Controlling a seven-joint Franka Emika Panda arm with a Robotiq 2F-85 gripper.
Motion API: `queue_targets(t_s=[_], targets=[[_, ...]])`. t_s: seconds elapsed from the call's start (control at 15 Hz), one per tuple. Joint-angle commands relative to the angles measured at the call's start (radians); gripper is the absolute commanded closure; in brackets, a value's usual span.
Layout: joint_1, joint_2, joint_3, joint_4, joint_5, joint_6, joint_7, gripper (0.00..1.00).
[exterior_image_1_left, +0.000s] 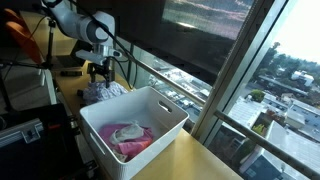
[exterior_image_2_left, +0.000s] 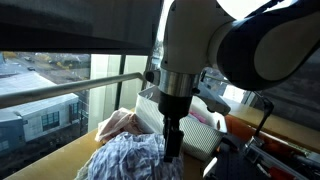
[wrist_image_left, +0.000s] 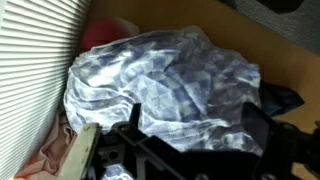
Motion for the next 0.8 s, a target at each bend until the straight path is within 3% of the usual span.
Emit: queue_targets(t_s=[0.0, 0.47, 0.73], targets=[[0.017, 0.094, 0.001, 0.095, -0.006, 0.011, 0.009, 0.0], [0.002, 0.307, -0.041, 0.247, -0.004, 0.046, -0.019, 0.0], [-0.009, 0.403, -0.042, 0.274, 0.013, 0.052, -0.014, 0.0]])
